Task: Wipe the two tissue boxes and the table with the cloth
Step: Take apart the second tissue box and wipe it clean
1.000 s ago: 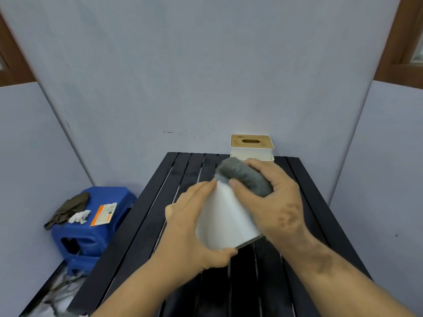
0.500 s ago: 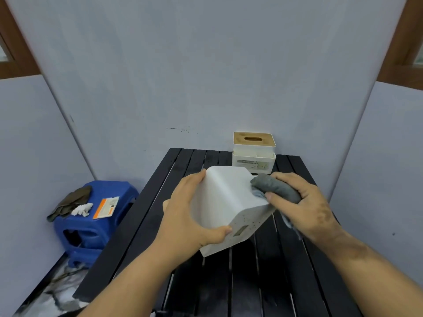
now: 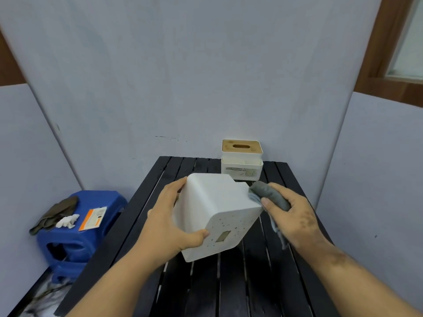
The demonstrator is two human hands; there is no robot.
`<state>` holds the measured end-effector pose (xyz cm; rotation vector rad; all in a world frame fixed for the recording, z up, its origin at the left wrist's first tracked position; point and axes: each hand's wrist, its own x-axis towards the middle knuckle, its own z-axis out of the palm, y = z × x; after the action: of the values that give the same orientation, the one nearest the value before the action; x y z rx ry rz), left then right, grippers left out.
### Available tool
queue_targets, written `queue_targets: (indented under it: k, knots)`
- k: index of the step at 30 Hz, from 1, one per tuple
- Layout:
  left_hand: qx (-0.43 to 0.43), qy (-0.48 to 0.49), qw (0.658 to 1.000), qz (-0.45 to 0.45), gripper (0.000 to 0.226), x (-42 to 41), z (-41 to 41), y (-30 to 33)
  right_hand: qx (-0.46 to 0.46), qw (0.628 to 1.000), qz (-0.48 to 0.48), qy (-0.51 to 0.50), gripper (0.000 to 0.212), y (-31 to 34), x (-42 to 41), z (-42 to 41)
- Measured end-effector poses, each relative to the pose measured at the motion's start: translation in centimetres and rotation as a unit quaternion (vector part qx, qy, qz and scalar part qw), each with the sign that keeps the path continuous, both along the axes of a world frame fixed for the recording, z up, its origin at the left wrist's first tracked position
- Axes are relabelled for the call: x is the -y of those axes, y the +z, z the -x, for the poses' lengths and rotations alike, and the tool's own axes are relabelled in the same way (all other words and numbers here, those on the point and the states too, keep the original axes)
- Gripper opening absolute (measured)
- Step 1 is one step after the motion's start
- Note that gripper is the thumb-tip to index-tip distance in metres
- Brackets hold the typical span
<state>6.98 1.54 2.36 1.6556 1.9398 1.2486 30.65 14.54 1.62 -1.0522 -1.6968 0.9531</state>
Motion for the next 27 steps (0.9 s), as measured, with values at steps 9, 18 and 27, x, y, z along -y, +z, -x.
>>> queue_targets:
  k: [9, 18, 27]
  knots:
    - [-0.028, -0.021, 0.999, -0.005, 0.106, 0.6, 0.3, 0.0, 0.010, 0.977, -0.145, 0.158, 0.036, 1.9, 3.2, 2.4]
    - [-0.062, -0.030, 0.998, -0.009, 0.104, 1.1, -0.3, 0.3, 0.037, 0.983, -0.175, 0.045, 0.031, 1.6, 3.7, 4.2]
    - [-0.082, -0.028, 0.996, 0.001, 0.105, 1.5, -0.8, 0.2, 0.005, 0.997, -0.066, -0.041, 0.033, 1.3, 0.2, 3.2]
